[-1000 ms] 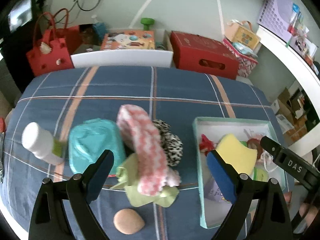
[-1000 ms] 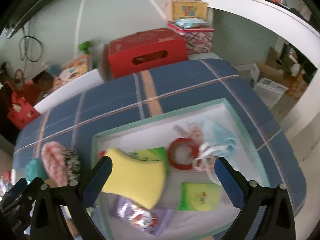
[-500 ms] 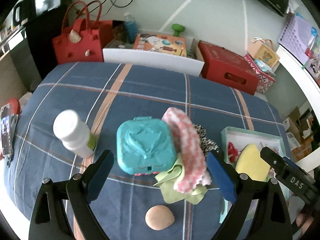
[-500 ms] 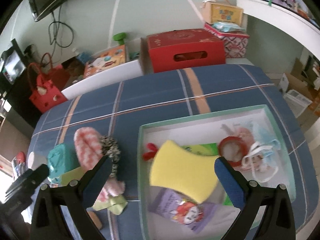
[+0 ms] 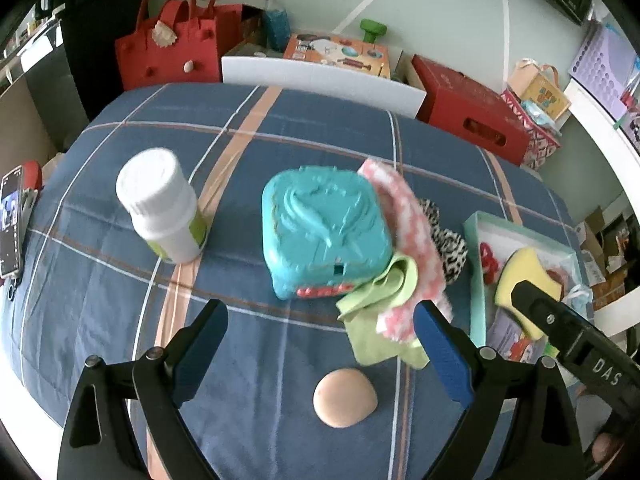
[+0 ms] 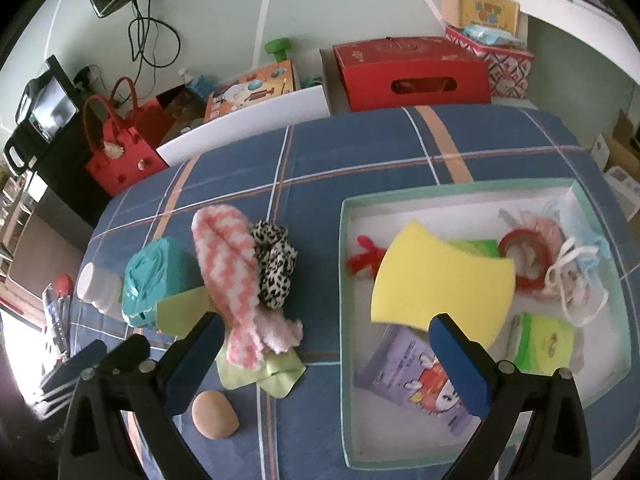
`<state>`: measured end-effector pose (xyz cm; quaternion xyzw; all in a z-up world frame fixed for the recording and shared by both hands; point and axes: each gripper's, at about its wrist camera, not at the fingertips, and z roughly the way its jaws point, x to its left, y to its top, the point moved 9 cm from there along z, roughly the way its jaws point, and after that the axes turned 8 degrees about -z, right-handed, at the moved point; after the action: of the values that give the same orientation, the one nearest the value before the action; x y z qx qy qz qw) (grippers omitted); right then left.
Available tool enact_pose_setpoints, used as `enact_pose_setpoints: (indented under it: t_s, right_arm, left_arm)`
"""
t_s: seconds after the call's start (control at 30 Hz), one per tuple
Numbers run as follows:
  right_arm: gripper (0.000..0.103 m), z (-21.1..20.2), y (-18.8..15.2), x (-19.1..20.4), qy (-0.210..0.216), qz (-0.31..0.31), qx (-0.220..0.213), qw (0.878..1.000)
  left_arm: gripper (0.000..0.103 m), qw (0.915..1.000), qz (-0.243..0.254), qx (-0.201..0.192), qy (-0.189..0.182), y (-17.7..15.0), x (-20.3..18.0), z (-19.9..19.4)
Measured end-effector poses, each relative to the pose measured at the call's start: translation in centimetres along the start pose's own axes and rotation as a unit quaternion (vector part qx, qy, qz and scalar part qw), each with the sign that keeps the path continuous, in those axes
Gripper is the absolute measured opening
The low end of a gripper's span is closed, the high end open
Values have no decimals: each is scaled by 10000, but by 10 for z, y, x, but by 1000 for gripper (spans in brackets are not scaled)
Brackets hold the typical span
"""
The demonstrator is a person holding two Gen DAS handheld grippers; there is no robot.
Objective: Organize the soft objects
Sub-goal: 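Move the left tool to the beige round sponge while the right tool approaches the pink striped sock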
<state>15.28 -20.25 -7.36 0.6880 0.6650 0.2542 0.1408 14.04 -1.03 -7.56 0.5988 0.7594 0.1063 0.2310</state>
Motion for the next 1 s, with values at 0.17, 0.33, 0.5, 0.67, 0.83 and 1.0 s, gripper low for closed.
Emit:
enact_pose_setpoints:
  t_s: [0.17, 0.33, 0.5, 0.67, 0.83, 1.0]
  right_arm:
    - [103, 4, -11, 6, 66, 7, 109, 9999]
    - [103, 8, -19, 15, 112, -101, 178, 9997]
    - [103, 11, -27, 19, 133, -85, 262, 9995]
    - [103, 19, -36, 21, 113, -100, 409, 9991]
    - [103, 25, -38, 24, 34, -211, 484, 9986]
    - [103, 27, -38, 24, 31, -230, 519, 9984]
  left_arm:
    - [94, 9999, 0, 135, 26, -9, 4, 7]
    - [94, 9994, 45, 314, 122, -23, 6, 17]
    - [94, 9983, 63, 566, 153, -40, 7, 29]
    - [94, 9969, -8, 755, 236, -50, 8, 41]
    - [94, 9956, 78, 876, 316, -58, 4, 48]
    - [94, 9951, 79, 963, 216, -67, -1, 54]
